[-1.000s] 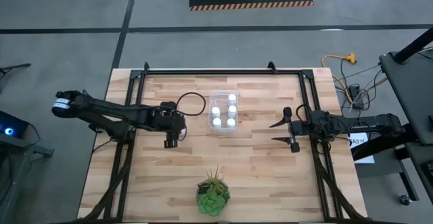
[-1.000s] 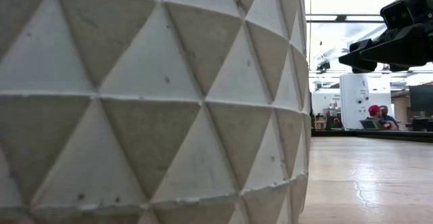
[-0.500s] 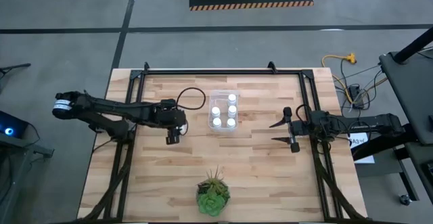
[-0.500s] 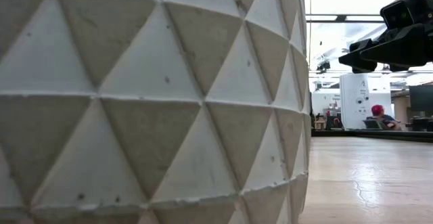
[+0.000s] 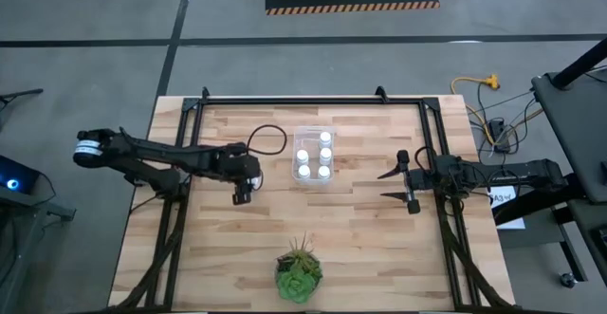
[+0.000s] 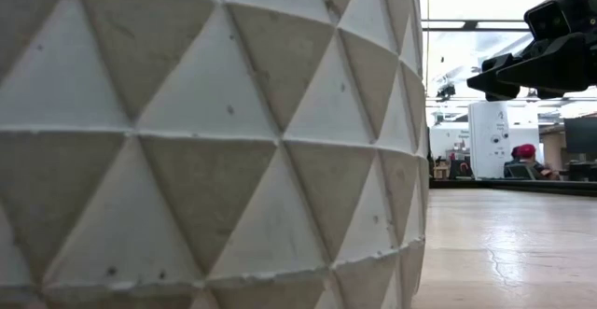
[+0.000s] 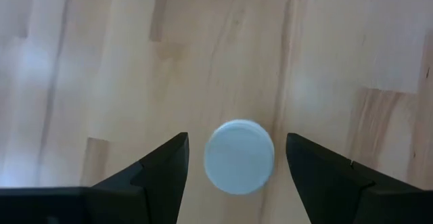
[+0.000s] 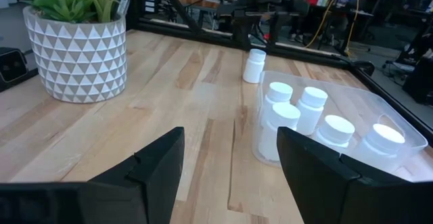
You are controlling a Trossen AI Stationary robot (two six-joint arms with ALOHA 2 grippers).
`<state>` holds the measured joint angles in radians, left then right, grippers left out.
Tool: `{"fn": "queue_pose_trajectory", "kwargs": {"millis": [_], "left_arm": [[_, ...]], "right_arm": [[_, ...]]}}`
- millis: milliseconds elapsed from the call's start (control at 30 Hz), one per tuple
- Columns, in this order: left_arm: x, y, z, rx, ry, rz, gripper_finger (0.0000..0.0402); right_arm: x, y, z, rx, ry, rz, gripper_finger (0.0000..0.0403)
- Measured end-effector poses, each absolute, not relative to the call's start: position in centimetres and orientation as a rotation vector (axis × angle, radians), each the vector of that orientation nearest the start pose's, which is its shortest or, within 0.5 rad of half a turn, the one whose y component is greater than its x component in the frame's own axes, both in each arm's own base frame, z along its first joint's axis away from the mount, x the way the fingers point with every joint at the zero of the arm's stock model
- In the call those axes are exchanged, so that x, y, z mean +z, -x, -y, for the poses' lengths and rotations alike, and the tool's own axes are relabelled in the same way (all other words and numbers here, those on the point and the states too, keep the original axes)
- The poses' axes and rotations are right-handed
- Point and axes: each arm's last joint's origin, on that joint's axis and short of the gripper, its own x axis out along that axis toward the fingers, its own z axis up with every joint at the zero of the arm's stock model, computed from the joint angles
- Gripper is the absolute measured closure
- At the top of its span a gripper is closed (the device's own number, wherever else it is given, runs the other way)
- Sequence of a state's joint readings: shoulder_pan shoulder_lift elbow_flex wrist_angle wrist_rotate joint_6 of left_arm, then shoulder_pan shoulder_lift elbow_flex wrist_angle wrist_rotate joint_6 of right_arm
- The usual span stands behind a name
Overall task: Pick and place pill bottles into a basket
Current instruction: Put the white pill bottle into the transparent bin
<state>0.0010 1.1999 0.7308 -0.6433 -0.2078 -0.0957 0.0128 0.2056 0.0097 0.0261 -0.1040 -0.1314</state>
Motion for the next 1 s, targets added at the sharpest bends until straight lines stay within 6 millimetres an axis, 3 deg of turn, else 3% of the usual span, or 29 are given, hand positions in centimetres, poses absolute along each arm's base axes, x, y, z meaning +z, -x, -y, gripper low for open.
{"fn": "queue_pose_trajectory", "kwargs": {"millis": [1000], "left_arm": [[19.1, -20.9, -0.6, 0.257, 0.004, -1.114, 0.0176]], "right_arm": [[15.2, -10.9, -0.4, 0.127, 0.123, -0.161, 0.0177]]}}
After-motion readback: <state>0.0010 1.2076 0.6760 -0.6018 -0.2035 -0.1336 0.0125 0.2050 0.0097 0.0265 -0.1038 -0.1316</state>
